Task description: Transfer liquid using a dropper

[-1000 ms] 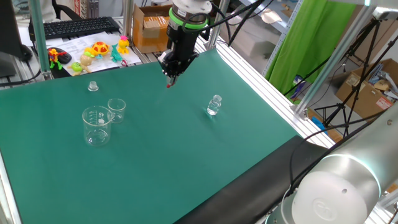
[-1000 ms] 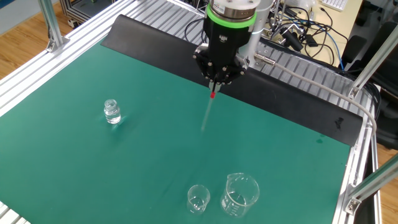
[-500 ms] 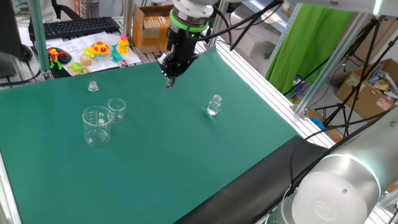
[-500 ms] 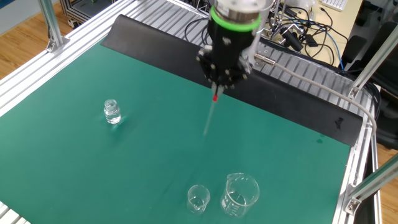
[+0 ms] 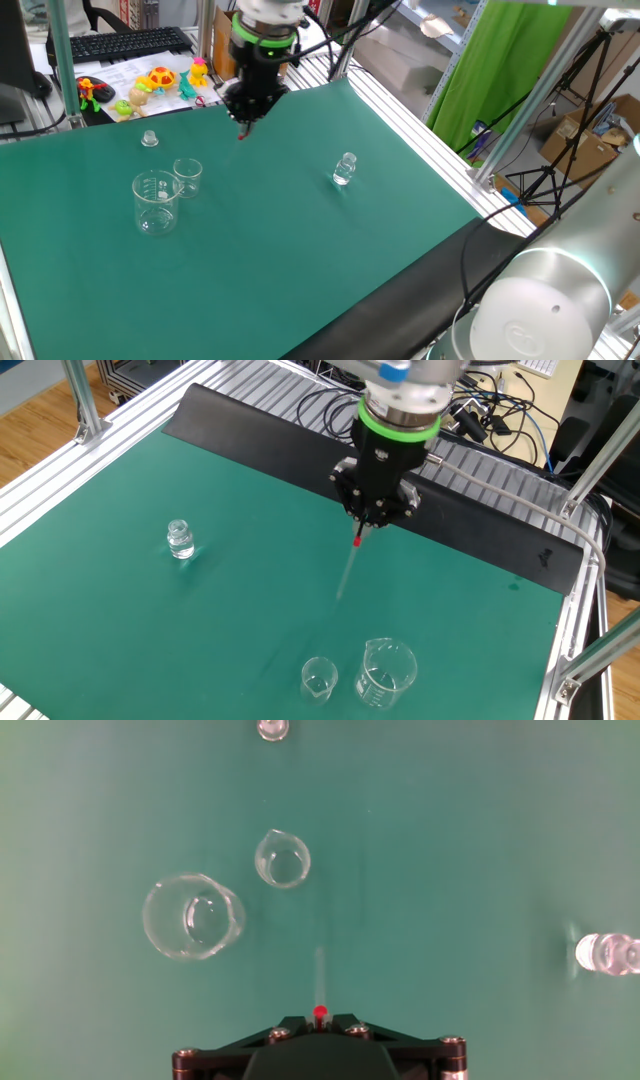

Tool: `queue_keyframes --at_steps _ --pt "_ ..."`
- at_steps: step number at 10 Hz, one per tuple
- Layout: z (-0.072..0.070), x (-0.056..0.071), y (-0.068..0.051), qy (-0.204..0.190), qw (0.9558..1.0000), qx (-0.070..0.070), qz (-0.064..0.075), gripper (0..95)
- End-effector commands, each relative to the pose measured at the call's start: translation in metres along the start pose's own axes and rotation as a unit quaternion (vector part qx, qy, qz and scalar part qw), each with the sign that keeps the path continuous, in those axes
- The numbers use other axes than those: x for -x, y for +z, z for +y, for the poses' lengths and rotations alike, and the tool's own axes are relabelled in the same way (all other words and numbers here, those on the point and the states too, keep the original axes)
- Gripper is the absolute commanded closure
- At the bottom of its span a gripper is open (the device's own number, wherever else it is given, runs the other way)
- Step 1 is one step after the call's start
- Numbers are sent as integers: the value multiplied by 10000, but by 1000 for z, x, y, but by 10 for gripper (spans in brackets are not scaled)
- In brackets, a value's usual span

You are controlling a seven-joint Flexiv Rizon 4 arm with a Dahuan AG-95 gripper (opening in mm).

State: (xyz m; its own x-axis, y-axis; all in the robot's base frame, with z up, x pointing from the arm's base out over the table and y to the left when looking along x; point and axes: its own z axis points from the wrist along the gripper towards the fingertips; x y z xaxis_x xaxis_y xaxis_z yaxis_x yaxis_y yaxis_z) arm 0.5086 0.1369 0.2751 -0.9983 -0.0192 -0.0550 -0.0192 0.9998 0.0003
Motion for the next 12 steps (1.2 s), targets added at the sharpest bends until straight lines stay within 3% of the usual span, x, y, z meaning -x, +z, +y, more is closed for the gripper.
queue_keyframes --at_steps 1,2,6,9,12 --pt "12 3 -1 94 10000 -8 1 950" --pt "15 3 -2 77 10000 7 20 950" --pt "17 3 -1 -242 9989 70 403 950" --pt "17 3 -1 -487 9979 44 418 950" --pt "17 3 -1 -465 9981 106 391 950"
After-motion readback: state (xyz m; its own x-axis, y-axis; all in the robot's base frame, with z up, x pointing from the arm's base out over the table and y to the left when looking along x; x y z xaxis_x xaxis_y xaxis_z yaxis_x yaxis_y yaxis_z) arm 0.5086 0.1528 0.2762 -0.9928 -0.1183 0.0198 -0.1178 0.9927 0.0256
